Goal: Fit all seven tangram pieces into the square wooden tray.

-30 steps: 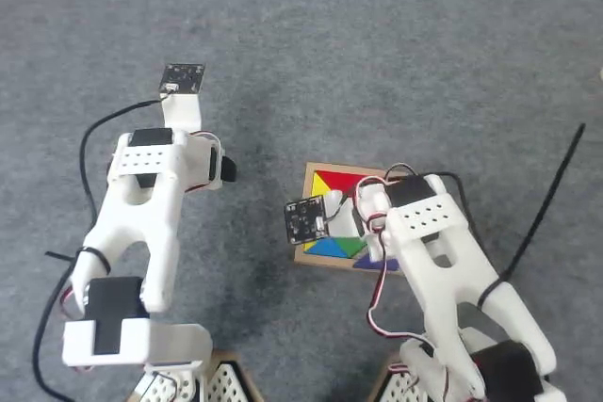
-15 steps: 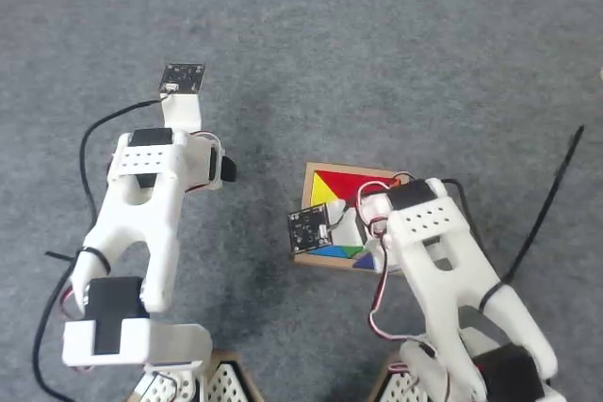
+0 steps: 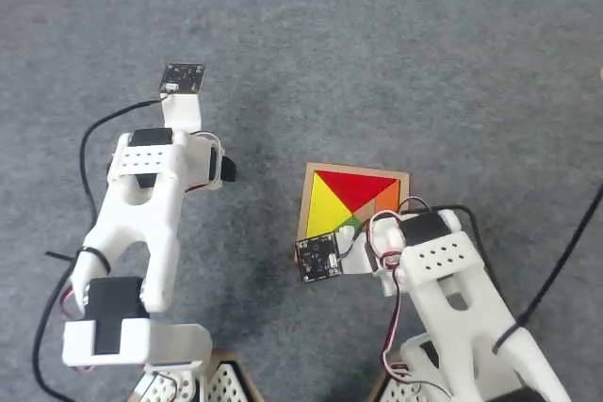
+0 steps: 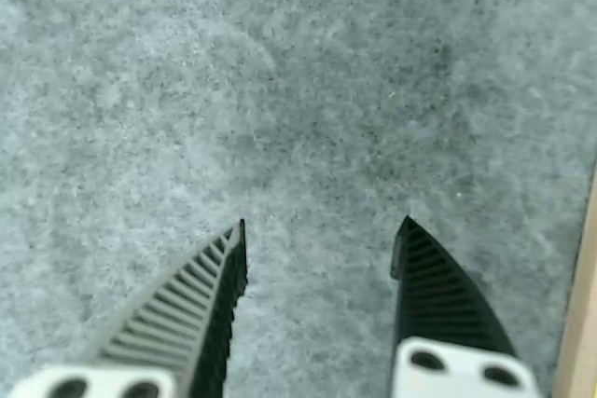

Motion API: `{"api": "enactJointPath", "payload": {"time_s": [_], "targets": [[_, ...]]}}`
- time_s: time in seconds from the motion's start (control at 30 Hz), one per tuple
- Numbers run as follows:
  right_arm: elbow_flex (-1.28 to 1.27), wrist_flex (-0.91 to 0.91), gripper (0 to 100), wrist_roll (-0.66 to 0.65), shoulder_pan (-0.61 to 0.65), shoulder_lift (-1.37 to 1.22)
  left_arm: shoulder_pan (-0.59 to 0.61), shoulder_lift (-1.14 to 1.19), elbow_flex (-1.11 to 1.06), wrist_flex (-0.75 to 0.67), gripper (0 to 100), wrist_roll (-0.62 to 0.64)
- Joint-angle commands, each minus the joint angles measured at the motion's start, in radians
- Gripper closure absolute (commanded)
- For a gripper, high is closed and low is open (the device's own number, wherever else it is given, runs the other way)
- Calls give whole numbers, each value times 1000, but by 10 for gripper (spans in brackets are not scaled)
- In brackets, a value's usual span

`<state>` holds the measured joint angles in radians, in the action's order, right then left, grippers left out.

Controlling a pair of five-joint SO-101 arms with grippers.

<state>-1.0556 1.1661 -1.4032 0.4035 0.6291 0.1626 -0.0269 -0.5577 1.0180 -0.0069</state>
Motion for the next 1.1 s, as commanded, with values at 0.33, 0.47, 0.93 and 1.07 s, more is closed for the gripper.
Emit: {"api": "enactJointPath", "payload": {"time_s": [0.33, 0.47, 0.93, 1.07], "targets": [[58, -189, 696, -21, -13, -173, 6, -15, 45, 6, 760, -11], [149, -183, 696, -17, -25, -262, 6, -15, 45, 5, 760, -11], [451, 119, 752, 330, -44, -45, 9, -183, 7, 0, 821, 35], [433, 180, 927, 523, -44, 65, 9, -473, -206, -137, 918, -5]]}}
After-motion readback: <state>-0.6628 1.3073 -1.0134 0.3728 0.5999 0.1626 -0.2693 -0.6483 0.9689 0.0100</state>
